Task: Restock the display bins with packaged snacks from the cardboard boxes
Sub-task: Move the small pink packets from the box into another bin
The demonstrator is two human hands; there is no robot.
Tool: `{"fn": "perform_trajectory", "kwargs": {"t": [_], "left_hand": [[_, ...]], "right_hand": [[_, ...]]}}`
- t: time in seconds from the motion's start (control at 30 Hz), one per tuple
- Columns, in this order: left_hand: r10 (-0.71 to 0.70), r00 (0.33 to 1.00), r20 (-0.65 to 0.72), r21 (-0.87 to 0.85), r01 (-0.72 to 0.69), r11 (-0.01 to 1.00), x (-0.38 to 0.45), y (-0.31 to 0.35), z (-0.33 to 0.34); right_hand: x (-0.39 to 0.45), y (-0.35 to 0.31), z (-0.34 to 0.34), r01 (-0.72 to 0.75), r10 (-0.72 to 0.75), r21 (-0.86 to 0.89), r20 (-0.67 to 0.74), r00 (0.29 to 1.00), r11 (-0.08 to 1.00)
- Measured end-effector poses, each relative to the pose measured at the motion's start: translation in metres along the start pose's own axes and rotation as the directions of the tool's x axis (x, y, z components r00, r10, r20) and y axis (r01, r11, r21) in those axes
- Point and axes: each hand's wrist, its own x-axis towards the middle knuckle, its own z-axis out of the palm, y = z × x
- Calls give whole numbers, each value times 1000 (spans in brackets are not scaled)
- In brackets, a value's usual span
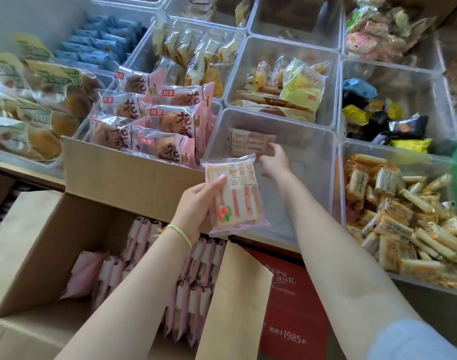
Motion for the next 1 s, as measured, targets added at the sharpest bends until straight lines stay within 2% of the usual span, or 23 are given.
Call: {"fn": "perform_trajectory", "kwargs": {"t": [0.07,0.13,0.17,0.23,0.27,0.3,0.4,0.47,0.53,0.6,0.7,0.77,0.87,1.0], "left_hand": [[-11,1000,8,7,11,1000,-1,0,0],[-9,1000,17,19,8,1000,-3,0,0],[-6,1000,23,16,6,1000,-4,0,0],[-1,999,41,9,0,1000,-8,1,1],[7,999,44,17,-8,1000,-10,2,2],[18,999,36,33,-20,999,-12,3,4],[35,999,-12,74,-34,997,-15,7,8],[6,1000,-15,69,-5,998,-13,8,8],[-8,1000,-7,78,9,997,-11,9,6],[-4,1000,-4,101,5,995,-9,8,5],[9,1000,1,115,-10,993,-6,7,4],[22,1000,5,117,-23,993,-4,6,3],[22,1000,6,119,-23,993,-2,6,2],[21,1000,13,119,-23,993,1,6,1]], "right_hand": [[-32,-4,-14,-6,8,133,-21,1000,991],[-75,-1,-30,-30,-29,297,193,981,954],[-95,1,-38,-39,-65,297,333,941,954],[-127,3,-49,39,-115,153,528,841,987],[-136,4,-52,97,-133,93,577,806,991],[-141,6,-54,121,-144,78,584,799,990],[-141,5,-60,57,-164,233,473,866,971],[-134,1,-67,33,-164,381,318,934,924],[-116,0,-73,79,-156,422,151,976,903],[-89,3,-73,141,-162,280,53,985,949],[-48,6,-53,185,-183,-42,42,982,982],[-25,6,-30,174,-167,-175,55,984,969],[1,10,-3,141,-141,-188,16,990,972],[9,11,7,71,-92,-159,-125,988,985]]}}
